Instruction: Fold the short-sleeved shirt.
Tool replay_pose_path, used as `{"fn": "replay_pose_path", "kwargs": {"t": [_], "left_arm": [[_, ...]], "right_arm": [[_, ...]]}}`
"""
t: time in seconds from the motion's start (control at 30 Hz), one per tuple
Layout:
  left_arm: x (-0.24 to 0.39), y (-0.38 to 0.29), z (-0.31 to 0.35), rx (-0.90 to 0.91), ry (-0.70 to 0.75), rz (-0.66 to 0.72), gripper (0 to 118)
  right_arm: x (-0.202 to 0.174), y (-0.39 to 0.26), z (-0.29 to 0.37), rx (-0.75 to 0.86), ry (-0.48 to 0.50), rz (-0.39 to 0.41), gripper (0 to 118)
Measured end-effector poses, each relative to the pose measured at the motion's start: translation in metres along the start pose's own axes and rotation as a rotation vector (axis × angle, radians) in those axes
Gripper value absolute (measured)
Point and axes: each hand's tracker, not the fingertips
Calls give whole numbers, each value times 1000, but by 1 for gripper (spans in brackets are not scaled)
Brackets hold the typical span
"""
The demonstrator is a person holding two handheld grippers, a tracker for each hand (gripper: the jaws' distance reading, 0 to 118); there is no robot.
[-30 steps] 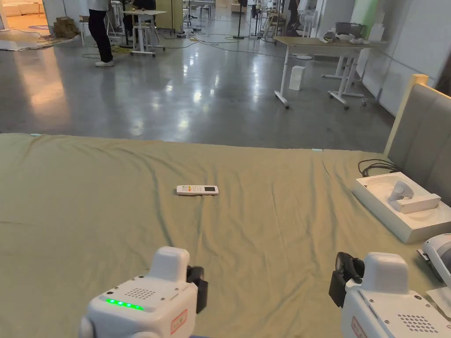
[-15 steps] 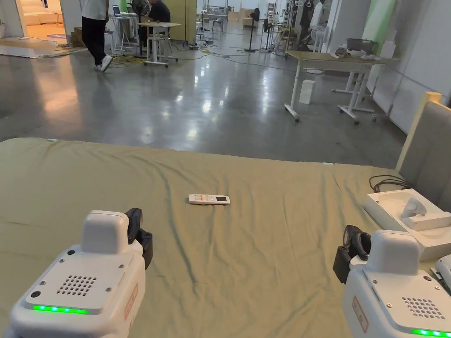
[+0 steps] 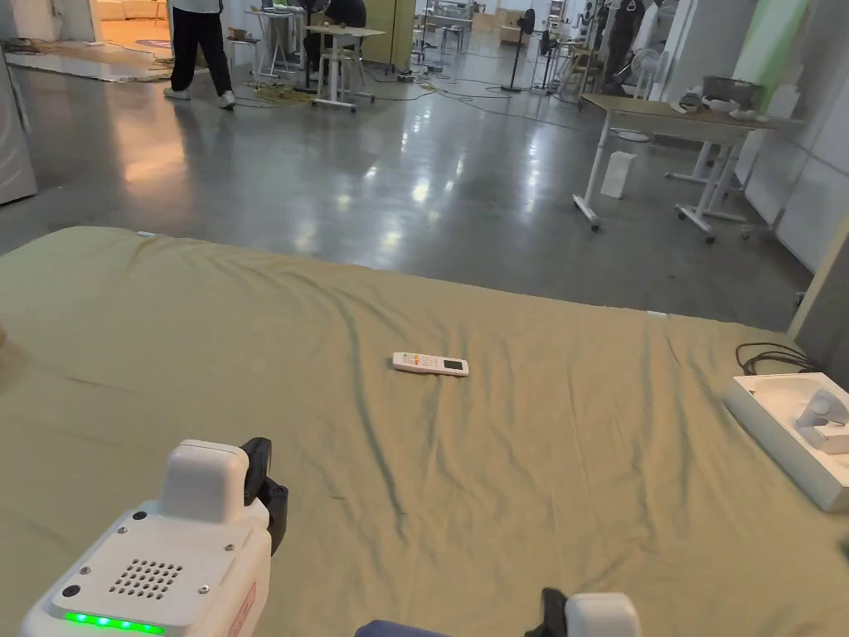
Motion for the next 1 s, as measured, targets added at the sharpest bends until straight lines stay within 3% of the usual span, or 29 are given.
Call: {"fn": "replay_pose_path", "kwargs": {"t": [0.27, 0.5, 0.57, 0.67, 0.73, 0.8, 1.0], "left_arm": [[-16, -23, 13, -71, 16, 12, 2], [-18, -48, 6, -228, -59, 74, 3], [-16, -57, -3, -298, -130, 91, 5], [-12, -68, -15, -412, -228, 149, 31], [-10, -79, -24, -486, -301, 188, 38], [-10, -90, -36, -567, -364, 228, 56], [-29, -127, -78, -767, -516, 448, 64]], "right_arm": [[-24, -55, -67, -160, -30, 63, 0], [-13, -74, -76, -222, -56, 23, 0], [-6, -72, -78, -242, -69, -30, 0], [4, -72, -80, -255, -101, -70, 0], [11, -76, -81, -256, -87, -74, 0], [10, -77, -79, -253, -78, -54, 0], [11, -82, -78, -244, -70, -8, 0]]}}
